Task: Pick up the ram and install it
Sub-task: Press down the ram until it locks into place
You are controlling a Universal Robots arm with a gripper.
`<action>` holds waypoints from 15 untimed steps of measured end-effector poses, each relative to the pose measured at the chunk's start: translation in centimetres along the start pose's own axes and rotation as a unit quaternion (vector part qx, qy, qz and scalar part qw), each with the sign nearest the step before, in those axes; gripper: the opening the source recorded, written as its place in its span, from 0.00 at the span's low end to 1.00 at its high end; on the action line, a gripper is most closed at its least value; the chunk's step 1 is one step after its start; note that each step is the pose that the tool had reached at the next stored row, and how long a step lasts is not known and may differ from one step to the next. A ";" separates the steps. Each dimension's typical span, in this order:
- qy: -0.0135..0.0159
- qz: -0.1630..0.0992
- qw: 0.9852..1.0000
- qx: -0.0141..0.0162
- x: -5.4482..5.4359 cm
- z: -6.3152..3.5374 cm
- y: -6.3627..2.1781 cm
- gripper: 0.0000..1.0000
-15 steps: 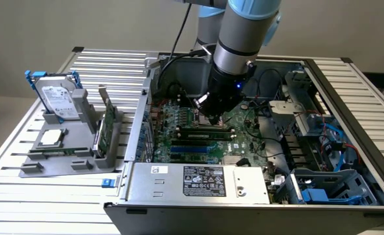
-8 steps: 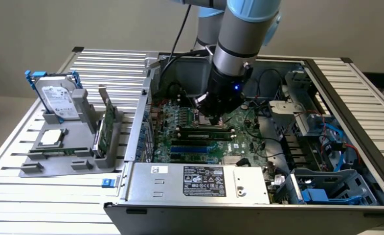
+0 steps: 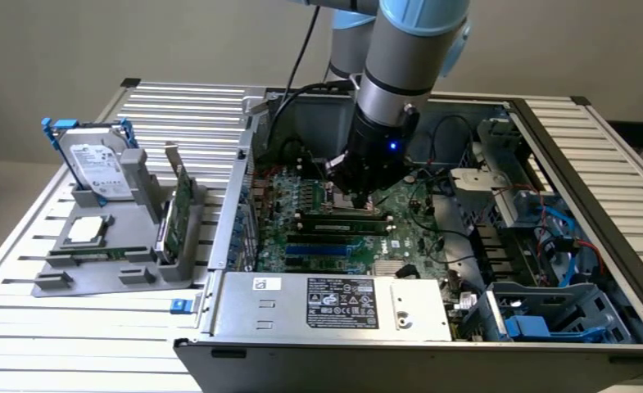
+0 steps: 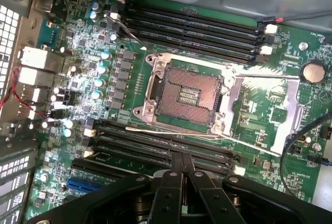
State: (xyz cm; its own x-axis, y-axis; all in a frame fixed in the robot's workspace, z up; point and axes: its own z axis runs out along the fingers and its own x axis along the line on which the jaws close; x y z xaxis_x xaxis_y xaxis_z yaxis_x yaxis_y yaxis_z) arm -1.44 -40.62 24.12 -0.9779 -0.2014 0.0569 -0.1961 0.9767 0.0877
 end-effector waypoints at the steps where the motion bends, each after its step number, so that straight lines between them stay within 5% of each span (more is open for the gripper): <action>1: 0.000 0.002 1.000 0.001 0.0 -0.01 -0.01 0.11; 5: 0.001 0.008 1.000 0.009 0.0 -0.03 -0.03 0.11; 13: 0.002 0.009 1.000 0.012 1.9 -0.53 -0.44 0.11; 15: 0.002 0.011 1.000 0.016 1.9 -0.65 -0.49 0.11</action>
State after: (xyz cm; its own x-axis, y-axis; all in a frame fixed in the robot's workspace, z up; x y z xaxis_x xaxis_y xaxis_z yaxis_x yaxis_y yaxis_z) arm -3.16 -41.54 24.83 -0.9817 -0.1795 0.0634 -0.1762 0.9828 0.0551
